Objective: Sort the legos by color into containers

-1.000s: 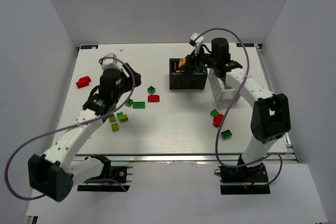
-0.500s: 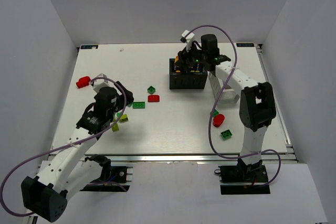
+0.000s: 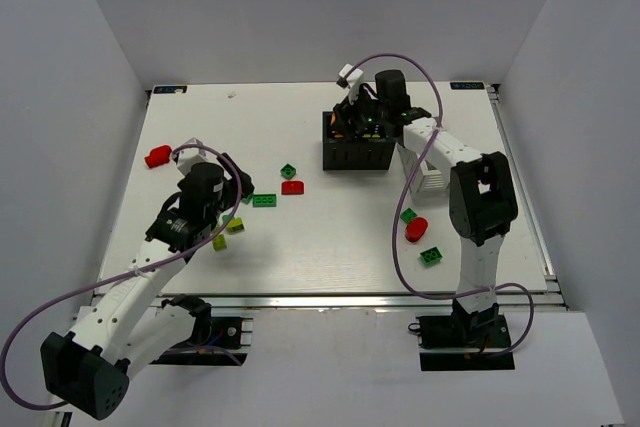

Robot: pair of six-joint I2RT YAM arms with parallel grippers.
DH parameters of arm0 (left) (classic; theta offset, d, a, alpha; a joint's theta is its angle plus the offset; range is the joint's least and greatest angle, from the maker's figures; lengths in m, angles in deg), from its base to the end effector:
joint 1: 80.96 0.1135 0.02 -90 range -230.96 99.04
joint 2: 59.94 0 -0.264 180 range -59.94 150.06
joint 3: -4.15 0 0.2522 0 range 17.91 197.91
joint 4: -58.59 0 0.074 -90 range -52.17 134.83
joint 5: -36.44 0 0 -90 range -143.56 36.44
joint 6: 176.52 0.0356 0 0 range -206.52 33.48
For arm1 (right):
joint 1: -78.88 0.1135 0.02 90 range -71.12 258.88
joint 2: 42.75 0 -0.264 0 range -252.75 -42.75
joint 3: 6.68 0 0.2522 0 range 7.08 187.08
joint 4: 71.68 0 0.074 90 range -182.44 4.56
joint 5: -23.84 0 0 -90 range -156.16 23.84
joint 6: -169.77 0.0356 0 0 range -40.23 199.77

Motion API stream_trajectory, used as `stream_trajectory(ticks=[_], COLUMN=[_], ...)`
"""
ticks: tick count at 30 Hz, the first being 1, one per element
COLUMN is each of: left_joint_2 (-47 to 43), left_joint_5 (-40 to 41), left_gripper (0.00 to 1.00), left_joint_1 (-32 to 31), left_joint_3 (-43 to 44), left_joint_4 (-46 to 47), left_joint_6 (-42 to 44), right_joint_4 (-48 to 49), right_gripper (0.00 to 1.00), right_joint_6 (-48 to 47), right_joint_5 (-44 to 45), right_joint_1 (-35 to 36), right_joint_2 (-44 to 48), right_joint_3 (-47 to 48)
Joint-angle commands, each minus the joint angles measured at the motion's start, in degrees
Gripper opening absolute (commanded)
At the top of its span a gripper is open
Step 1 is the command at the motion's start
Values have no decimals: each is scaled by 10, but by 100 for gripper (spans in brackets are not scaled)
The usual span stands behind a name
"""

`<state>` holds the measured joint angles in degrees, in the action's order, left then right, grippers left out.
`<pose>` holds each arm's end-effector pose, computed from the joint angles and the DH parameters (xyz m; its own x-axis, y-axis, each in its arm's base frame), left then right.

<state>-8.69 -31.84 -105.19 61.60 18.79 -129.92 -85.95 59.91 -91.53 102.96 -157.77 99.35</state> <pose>0.1829 -0.0679 0.2874 -0.4355 -0.5040 -0.7459 -0.2739 0.8635 -0.4235 0.4304 0.2091 0.2714 -0.0918 -0.3772 -0.9216 -0.8072 0.5701 -0.1530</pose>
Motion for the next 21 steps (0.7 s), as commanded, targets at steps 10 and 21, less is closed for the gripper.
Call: stream_trajectory(ticks=[10,21], left_joint_2=[18,33], left_joint_5=[18,-19], left_gripper=[90,44], left_joint_1=[2,9], left_joint_3=[48,35], left_joint_4=[-24,-48], left_joint_6=[18,12], right_joint_4=[17,-19], right_gripper=[89,60], right_joint_6=[-28,-45], right_joint_5=[-18,-223], right_joint_1=[-4,-72], right_joint_2=[73,182], right_joint_3=[-14,-96])
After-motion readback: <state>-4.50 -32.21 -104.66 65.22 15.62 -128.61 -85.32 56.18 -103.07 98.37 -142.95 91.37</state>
